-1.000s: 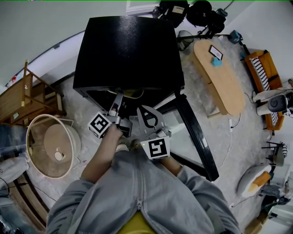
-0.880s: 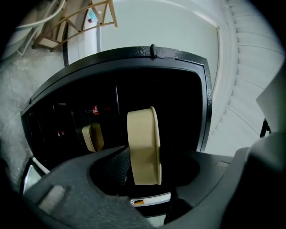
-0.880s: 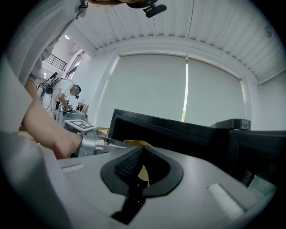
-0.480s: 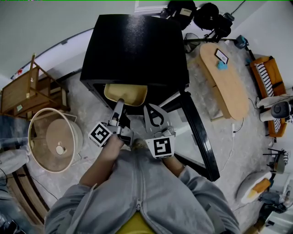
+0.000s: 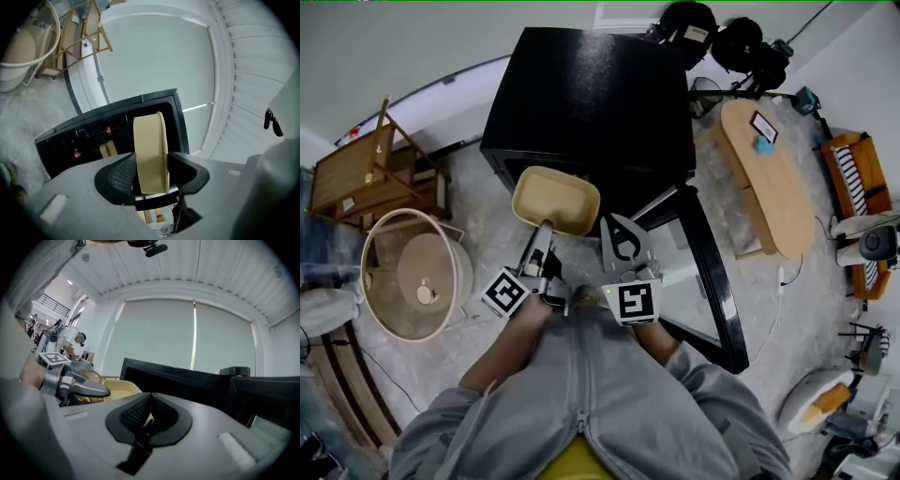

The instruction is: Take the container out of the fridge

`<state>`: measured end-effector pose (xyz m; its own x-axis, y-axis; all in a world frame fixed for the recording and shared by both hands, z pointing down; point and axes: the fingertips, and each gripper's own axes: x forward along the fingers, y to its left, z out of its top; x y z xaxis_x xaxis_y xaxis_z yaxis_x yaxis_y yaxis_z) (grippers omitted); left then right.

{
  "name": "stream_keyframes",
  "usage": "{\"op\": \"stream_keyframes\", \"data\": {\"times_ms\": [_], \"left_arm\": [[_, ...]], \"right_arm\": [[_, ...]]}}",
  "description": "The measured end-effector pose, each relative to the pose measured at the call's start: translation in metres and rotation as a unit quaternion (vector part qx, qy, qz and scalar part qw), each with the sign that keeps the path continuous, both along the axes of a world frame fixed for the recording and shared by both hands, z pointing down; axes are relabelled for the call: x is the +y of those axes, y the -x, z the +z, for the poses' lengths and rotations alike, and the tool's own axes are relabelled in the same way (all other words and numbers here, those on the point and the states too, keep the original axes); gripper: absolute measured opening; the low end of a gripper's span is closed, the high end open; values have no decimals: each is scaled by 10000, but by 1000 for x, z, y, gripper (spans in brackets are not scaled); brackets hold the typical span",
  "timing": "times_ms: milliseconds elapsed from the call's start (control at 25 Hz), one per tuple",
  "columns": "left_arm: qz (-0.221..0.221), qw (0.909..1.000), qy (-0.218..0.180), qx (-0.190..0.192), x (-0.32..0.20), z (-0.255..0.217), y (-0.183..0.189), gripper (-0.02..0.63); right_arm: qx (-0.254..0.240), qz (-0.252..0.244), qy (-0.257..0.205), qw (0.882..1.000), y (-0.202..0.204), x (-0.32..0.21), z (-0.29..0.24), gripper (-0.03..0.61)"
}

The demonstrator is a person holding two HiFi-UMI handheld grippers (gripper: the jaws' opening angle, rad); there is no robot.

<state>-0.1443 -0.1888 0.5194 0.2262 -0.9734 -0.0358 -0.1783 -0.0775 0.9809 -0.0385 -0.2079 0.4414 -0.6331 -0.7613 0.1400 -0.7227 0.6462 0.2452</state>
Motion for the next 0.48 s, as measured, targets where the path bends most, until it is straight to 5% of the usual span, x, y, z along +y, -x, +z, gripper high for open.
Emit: {"op": "stream_keyframes", "data": {"times_ms": [120,280,480], "left_arm": [[-12,9996,39,-283,7,3,4,212],[-55,9996,175,-194,14,-2,-1,212],[101,9945,30,-1042,14,-9,0,212]], "right_arm": [[-1,-85,-28,10000,2,4,0,-4],[-69,-95,-30,9999,4,6,-7,-4],[-95,-85,-35,9999,3,6,-9,-3]]}}
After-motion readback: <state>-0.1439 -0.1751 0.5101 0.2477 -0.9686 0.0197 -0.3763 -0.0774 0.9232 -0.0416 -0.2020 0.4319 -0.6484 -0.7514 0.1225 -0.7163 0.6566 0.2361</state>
